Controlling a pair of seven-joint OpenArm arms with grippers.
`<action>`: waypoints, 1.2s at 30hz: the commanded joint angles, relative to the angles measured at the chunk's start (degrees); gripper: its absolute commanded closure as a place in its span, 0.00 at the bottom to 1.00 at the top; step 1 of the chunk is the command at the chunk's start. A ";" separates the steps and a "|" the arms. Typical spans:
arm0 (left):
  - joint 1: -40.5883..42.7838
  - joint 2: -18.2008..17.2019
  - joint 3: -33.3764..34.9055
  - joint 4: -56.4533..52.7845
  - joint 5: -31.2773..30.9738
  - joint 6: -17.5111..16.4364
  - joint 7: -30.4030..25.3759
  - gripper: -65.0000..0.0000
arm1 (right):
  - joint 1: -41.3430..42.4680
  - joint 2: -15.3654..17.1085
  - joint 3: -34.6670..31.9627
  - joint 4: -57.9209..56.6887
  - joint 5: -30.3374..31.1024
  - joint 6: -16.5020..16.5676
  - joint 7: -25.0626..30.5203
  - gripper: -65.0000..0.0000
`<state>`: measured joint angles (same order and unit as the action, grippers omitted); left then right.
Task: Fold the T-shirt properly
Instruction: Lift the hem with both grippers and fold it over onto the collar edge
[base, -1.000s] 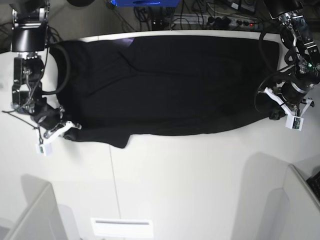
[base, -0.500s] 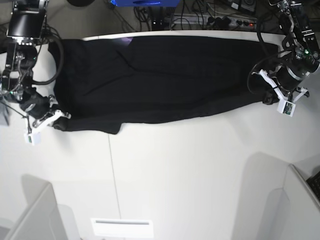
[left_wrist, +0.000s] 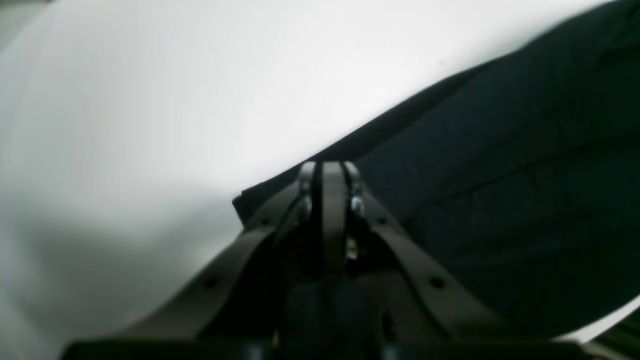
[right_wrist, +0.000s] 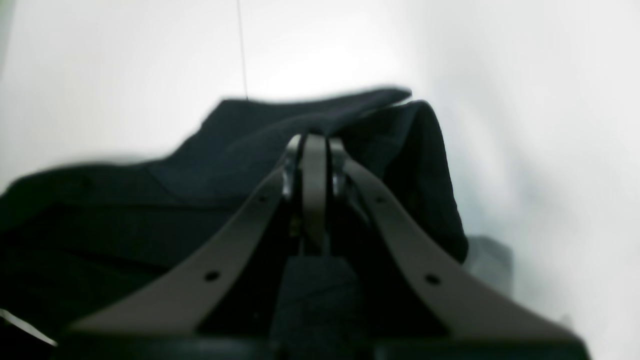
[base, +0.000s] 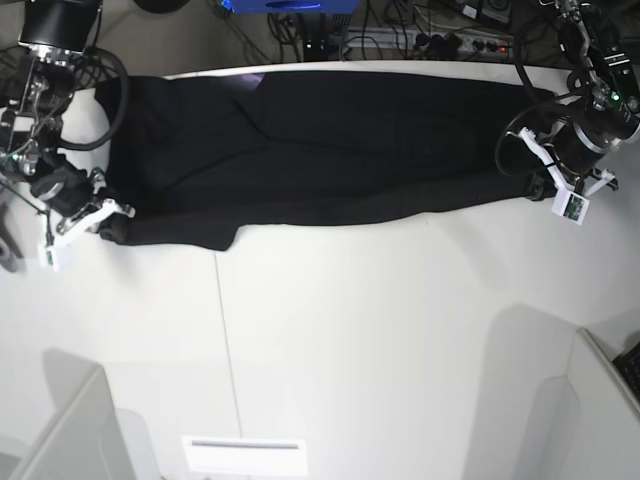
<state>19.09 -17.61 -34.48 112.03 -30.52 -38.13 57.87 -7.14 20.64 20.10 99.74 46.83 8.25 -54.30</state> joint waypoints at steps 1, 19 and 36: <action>-0.15 -0.99 -1.96 1.16 -0.47 -0.60 -1.03 1.00 | 0.67 0.59 1.05 1.93 0.69 0.50 0.37 1.00; 2.84 -1.08 -3.81 1.16 -0.55 -1.87 -1.03 1.00 | -6.71 -1.96 1.48 10.37 0.86 0.41 -1.13 1.00; 5.13 -1.08 -3.89 1.07 -0.55 -1.87 -1.03 1.00 | -11.19 -3.46 10.28 13.88 7.46 0.50 -5.96 1.00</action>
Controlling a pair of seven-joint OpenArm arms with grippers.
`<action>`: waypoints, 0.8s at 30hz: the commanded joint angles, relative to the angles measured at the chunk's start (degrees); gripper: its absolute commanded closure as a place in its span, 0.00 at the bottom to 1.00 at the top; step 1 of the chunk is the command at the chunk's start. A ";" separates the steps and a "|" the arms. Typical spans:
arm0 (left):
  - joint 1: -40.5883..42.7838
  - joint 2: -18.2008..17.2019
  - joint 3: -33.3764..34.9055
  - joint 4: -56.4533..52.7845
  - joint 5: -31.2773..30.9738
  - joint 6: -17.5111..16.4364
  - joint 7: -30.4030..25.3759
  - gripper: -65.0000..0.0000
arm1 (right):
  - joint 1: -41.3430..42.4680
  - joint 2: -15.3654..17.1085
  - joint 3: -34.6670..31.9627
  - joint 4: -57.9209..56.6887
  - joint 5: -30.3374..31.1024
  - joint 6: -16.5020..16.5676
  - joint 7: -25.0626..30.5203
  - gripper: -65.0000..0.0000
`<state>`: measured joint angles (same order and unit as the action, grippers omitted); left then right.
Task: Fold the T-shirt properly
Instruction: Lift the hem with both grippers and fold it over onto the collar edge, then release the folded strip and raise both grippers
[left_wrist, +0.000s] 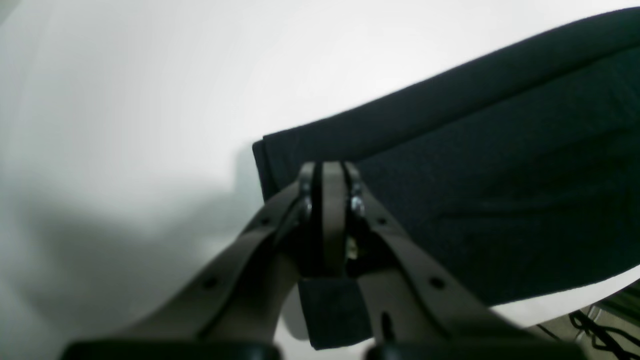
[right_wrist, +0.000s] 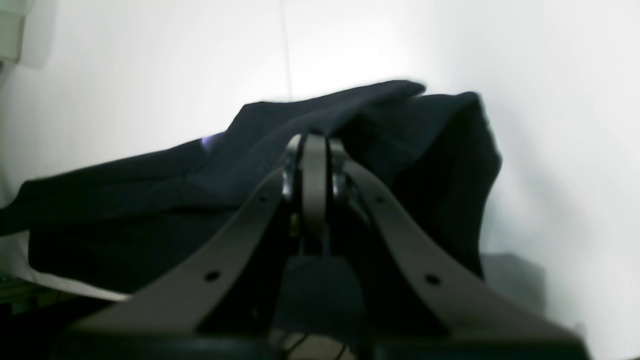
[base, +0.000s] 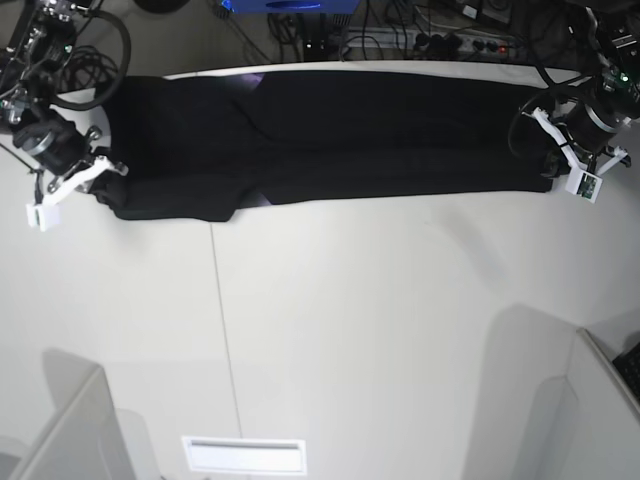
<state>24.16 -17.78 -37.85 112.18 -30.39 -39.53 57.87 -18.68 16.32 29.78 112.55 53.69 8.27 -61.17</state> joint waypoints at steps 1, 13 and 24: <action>0.06 -0.90 -0.79 0.92 -0.68 -0.47 -1.03 1.00 | -0.18 0.87 0.68 1.07 0.59 0.47 0.90 1.00; 1.82 -0.81 -5.28 1.01 -0.68 -0.47 3.80 1.00 | -5.46 0.87 0.68 1.87 0.68 0.56 0.90 1.00; 5.33 -0.81 -4.92 0.65 -0.16 -0.47 3.63 1.00 | -9.32 -1.06 -0.02 1.25 0.33 0.56 1.34 1.00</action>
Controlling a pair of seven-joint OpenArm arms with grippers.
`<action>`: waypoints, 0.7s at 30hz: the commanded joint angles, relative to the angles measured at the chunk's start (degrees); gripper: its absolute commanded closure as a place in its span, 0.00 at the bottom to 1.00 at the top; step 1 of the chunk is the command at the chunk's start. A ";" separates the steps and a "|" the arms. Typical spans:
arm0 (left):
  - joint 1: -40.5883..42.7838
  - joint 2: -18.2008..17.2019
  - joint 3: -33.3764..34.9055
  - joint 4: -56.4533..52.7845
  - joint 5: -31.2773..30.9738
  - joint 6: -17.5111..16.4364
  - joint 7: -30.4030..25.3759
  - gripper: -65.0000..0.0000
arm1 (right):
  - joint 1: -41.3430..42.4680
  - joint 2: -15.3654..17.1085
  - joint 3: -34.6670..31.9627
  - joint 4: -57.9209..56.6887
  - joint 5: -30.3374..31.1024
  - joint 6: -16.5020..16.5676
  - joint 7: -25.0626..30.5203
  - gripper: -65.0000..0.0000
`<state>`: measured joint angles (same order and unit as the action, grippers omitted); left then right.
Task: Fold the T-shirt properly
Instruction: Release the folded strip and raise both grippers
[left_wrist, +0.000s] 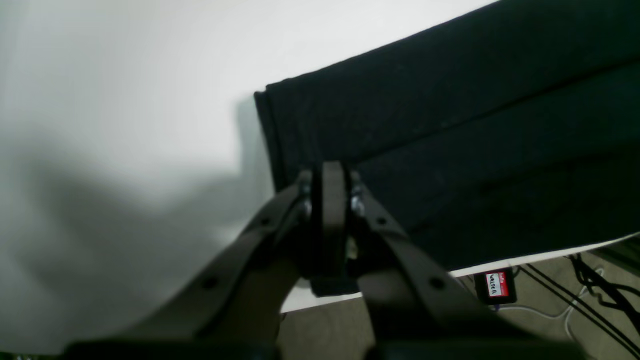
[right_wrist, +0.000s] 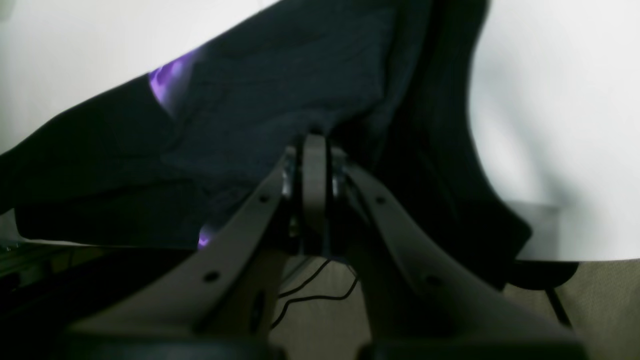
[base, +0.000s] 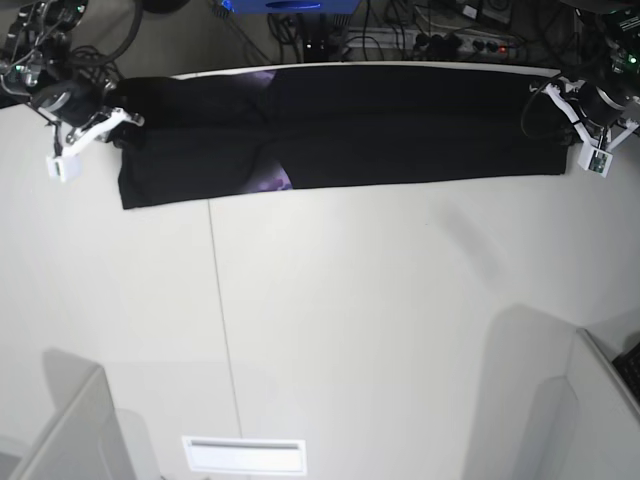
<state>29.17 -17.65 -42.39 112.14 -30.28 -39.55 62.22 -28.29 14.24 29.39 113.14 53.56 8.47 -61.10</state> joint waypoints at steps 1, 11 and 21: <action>0.41 -0.94 -0.38 0.61 -0.27 -0.45 -0.72 1.00 | 0.38 0.93 0.37 0.40 0.46 0.37 1.10 1.00; 0.41 -0.94 -0.82 0.43 -0.18 -0.45 -0.72 0.89 | 0.21 0.93 0.99 -1.27 0.46 0.10 0.93 0.98; 0.41 -1.03 -0.91 0.52 -0.44 -0.45 -0.72 0.30 | -1.73 -0.22 5.47 -0.92 0.46 0.28 1.28 0.59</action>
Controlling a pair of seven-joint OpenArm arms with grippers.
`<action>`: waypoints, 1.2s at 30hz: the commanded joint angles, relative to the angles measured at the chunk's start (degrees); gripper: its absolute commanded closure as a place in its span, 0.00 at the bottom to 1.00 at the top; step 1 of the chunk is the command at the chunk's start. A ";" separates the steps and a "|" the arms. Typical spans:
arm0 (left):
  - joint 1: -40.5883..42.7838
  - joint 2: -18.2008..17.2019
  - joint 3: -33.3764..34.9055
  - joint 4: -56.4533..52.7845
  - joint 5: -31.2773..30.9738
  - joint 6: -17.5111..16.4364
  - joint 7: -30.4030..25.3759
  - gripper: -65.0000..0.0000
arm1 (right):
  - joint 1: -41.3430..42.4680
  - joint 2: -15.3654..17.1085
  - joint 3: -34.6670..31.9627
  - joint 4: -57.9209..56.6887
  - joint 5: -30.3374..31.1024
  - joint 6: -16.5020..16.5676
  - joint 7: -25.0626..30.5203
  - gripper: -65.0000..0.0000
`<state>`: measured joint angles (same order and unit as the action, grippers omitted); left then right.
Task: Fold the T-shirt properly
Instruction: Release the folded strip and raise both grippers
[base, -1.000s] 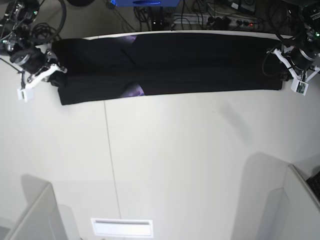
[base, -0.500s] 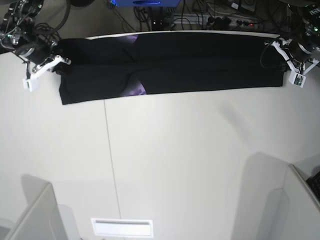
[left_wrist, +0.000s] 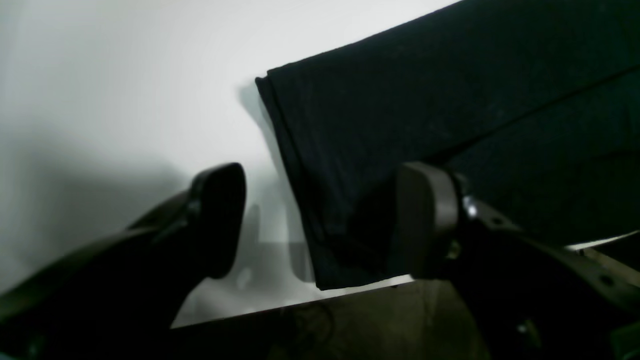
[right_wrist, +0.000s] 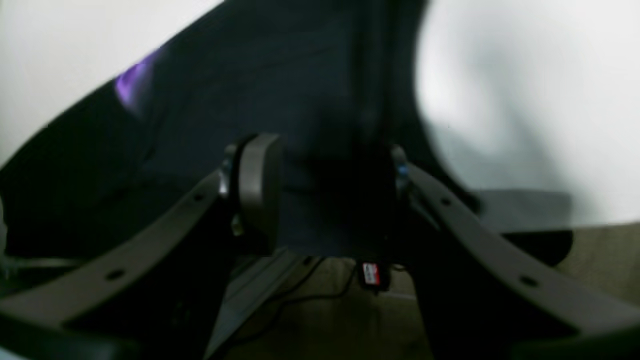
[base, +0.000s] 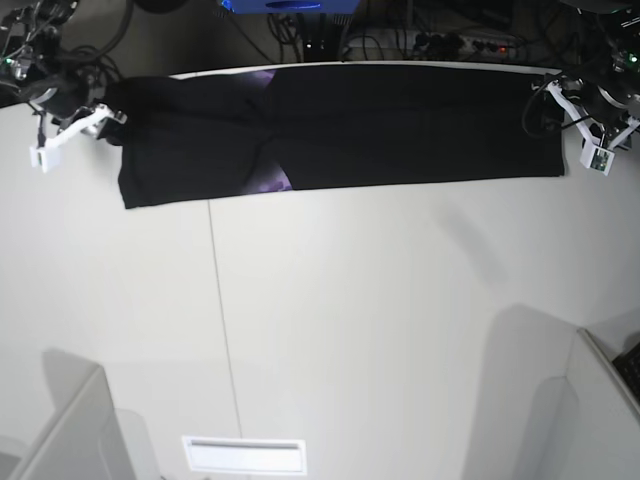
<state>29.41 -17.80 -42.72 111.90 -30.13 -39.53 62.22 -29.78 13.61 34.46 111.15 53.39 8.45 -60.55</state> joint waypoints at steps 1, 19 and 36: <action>0.17 -0.70 -0.58 0.94 -0.60 -0.47 -0.72 0.32 | -0.24 0.42 0.66 1.15 0.64 0.48 0.64 0.59; -4.13 6.68 0.39 -10.67 12.59 -0.47 -8.63 1.00 | 8.37 -0.90 -10.41 -11.94 -4.46 0.39 0.82 1.00; -18.02 6.42 4.08 -23.33 24.64 -0.47 -12.77 1.00 | 27.27 -2.13 -17.36 -30.14 -21.25 0.12 4.77 1.00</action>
<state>11.29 -10.94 -38.57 88.42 -6.98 -39.97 47.77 -2.50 11.03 17.02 81.10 35.07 9.93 -54.52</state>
